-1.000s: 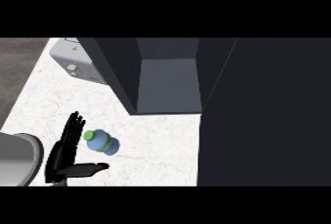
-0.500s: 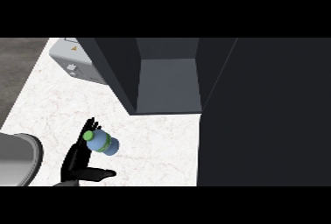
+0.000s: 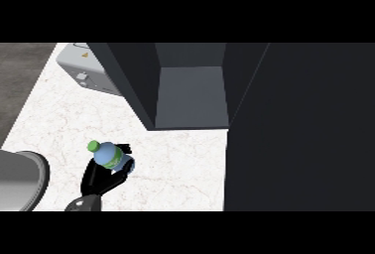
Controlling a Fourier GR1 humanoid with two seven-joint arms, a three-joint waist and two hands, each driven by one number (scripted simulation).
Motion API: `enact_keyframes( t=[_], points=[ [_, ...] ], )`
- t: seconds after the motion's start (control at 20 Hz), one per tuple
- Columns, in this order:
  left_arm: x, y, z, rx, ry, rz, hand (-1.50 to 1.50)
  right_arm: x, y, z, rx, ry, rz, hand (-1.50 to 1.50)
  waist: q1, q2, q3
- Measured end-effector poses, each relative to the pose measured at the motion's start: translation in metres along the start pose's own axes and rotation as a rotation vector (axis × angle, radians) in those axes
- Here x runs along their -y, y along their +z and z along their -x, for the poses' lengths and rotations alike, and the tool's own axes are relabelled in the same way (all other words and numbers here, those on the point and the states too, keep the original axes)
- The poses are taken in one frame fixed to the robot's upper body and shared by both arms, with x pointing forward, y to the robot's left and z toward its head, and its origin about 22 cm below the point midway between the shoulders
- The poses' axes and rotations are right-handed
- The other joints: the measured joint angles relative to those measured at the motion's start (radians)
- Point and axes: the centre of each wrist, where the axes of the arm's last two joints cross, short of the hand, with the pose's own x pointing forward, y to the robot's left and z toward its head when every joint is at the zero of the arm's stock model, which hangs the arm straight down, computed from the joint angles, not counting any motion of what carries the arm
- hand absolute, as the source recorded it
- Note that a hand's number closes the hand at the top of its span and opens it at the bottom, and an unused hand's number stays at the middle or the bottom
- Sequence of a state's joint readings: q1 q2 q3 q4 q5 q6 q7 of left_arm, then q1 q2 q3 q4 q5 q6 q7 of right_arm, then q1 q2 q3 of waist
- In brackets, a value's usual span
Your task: Pick up the bottled water, place it into the cabinet and close the cabinet
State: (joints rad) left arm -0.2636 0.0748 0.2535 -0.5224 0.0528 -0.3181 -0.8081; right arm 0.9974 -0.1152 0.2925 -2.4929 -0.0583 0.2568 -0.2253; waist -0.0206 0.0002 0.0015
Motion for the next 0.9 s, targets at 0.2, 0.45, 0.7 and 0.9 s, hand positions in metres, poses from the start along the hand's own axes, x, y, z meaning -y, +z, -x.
enact_keyframes(
  t=[0.2,0.45,0.7,0.9],
  points=[
    [0.0,0.0,0.004,0.007,0.043,-0.011,1.5,-0.002,0.0,0.0,-0.003,-0.009,0.0,-1.5,0.001,-0.004,0.008],
    [0.002,0.0,0.007,0.017,0.05,-0.027,1.5,-0.001,0.003,0.001,-0.009,-0.001,-0.008,-1.5,0.001,-0.007,0.012],
    [0.006,0.0,0.008,0.075,0.029,-0.087,1.5,0.0,0.003,0.0,-0.013,0.007,-0.003,-1.5,0.005,-0.006,0.01],
    [0.013,0.0,0.009,0.099,0.031,-0.093,1.5,0.0,0.004,0.001,-0.007,0.008,0.002,-1.5,0.009,-0.006,0.008]
  ],
)
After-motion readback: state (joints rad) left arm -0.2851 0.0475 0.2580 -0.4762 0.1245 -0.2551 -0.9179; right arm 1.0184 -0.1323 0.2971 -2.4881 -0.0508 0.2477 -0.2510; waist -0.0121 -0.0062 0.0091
